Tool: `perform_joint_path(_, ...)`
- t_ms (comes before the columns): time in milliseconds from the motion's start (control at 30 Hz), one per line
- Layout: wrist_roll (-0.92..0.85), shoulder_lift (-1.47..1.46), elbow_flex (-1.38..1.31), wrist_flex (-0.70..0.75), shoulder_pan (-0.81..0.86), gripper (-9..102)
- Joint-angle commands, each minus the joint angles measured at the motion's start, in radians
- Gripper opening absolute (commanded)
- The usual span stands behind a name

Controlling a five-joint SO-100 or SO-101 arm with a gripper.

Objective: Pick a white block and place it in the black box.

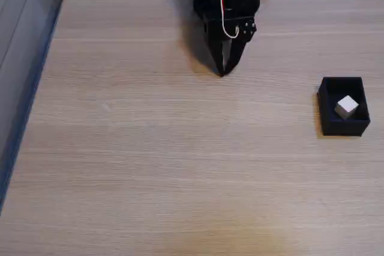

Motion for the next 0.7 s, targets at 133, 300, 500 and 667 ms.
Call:
perform_joint_path(133, 0.170, 0.124, 0.014, 0.183, -0.028, 0)
perform_joint_path(300, 0.209, 0.178, 0.015, 0.206, -0.028, 0)
perform_joint_path(500, 0.247, 0.178, 0.015, 0.202, -0.017, 0)
perform_joint_path(667, 0.225, 0.178, 0.015, 0.204, -0.015, 4)
